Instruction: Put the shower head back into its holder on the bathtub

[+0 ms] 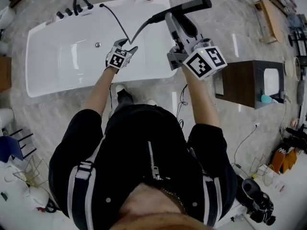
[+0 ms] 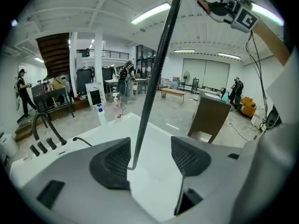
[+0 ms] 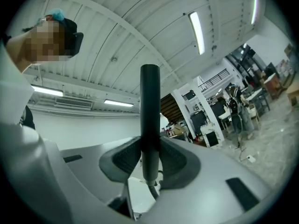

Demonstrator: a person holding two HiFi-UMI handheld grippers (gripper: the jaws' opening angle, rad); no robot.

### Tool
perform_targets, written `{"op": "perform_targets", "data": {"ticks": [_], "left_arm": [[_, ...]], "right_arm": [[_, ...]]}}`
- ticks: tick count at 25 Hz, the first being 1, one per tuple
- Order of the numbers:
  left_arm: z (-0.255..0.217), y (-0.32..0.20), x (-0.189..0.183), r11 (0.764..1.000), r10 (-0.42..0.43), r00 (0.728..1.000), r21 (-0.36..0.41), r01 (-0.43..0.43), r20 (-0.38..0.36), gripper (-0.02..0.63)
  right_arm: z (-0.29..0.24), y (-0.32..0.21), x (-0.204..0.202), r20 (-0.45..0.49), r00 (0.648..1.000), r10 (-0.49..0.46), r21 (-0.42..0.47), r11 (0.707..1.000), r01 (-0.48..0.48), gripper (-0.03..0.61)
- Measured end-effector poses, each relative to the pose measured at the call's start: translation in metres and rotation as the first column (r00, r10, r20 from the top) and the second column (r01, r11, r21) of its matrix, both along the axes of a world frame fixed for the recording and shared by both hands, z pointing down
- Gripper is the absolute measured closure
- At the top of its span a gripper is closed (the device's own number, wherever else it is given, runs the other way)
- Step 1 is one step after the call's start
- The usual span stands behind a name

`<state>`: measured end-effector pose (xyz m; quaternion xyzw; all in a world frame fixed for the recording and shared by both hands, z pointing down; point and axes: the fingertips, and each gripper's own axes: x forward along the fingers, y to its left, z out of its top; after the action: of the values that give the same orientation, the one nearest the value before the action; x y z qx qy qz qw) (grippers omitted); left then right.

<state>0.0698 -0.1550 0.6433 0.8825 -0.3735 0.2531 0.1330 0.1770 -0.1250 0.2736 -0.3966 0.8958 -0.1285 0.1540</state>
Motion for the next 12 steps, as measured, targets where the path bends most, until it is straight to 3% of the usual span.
{"op": "perform_targets", "data": {"ticks": [7,12], "left_arm": [[0.033,-0.032,-0.006,0.997,0.062,0.998,-0.056,-0.061,0.021,0.325],[0.042,-0.051,-0.011,0.995,0.093,0.995,-0.049,-0.091,0.036,0.420]], "right_arm": [[-0.040,0.003,-0.011,0.046,0.998,0.033,0.032,0.999,-0.034,0.451],[-0.064,0.005,-0.018,0.063,0.997,0.055,0.064,0.996,-0.059,0.451]]}}
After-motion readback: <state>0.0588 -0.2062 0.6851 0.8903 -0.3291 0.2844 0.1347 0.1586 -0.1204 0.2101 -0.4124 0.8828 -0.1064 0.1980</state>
